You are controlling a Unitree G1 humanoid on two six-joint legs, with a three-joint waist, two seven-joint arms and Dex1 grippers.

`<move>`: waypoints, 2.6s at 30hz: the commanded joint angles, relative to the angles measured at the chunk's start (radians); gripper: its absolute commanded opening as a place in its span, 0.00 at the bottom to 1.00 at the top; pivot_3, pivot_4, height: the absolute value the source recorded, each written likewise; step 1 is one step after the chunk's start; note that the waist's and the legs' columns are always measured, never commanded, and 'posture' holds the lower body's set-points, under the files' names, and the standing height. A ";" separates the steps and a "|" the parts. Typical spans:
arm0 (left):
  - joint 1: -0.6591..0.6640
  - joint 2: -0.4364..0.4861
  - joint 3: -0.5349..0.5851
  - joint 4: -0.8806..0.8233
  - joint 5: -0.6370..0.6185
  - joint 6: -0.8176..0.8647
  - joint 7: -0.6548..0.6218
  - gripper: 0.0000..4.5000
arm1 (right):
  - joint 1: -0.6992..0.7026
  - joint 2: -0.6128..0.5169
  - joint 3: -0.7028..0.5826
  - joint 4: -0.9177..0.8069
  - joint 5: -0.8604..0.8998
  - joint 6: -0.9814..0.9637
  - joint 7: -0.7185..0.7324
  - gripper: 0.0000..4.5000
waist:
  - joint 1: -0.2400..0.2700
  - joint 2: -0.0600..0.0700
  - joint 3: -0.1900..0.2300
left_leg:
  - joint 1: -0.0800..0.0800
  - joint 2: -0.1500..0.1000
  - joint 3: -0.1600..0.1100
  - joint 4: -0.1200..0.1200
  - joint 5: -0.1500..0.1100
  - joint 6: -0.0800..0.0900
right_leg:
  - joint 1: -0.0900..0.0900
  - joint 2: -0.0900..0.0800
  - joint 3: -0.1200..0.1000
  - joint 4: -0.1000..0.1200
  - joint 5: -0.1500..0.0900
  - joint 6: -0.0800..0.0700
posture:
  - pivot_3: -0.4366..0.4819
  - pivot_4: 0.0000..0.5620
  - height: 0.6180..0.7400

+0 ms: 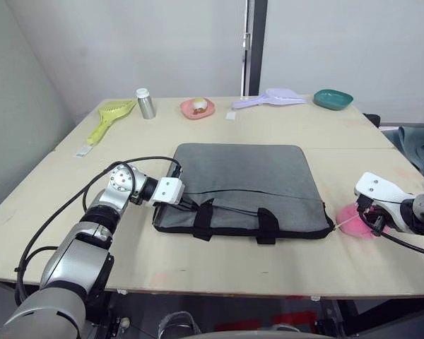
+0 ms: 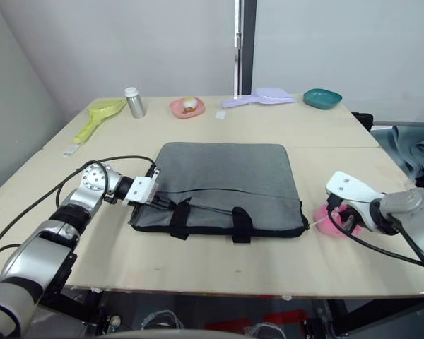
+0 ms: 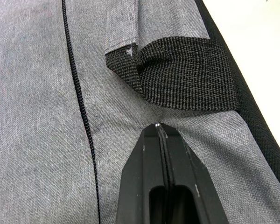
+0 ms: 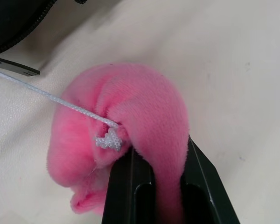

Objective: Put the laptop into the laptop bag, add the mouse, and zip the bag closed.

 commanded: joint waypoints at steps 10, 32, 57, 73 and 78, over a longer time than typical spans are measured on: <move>0.130 -0.006 -0.124 0.047 0.111 0.030 -0.058 0.00 | -0.158 -0.089 0.073 0.250 -0.268 -0.144 -0.026 0.00 | 0.010 0.001 0.000 | -0.001 -0.003 0.003 0.000 -0.003 0.002 | -0.001 -0.003 0.002 -0.001 -0.001 0.001 | 0.48 0.27 1.00; 0.103 0.036 -0.041 -0.136 -0.024 0.213 -0.057 0.00 | -0.003 -0.046 -0.320 0.120 0.049 0.053 0.291 0.97 | -0.012 0.000 0.002 | -0.001 -0.002 0.005 -0.002 -0.006 0.002 | -0.003 -0.003 0.003 -0.002 -0.004 0.002 | 0.48 0.27 1.00; 0.396 0.413 0.302 -0.741 -0.219 0.385 0.050 0.98 | -0.103 0.128 -0.538 -0.058 0.342 0.105 0.308 1.00 | -0.026 -0.012 0.041 | -0.023 0.009 0.003 0.008 -0.005 0.012 | -0.025 0.008 -0.001 0.005 -0.007 -0.008 | 0.48 0.27 1.00; 0.520 0.310 0.205 -0.740 -0.144 0.181 0.134 0.98 | -0.168 0.259 -0.498 -0.476 0.808 0.281 0.008 1.00 | -0.005 -0.013 0.044 | -0.018 0.015 0.003 0.023 -0.011 0.001 | -0.021 0.010 0.000 0.018 -0.007 -0.007 | 0.48 0.27 1.00; 0.415 0.243 0.152 -0.573 -0.088 0.095 0.164 0.86 | -0.144 0.239 -0.517 -0.470 0.838 0.272 -0.034 1.00 | -0.002 -0.013 0.043 | -0.017 0.014 0.003 0.025 -0.011 0.001 | -0.019 0.010 0.001 0.020 -0.006 -0.007 | 0.48 0.27 1.00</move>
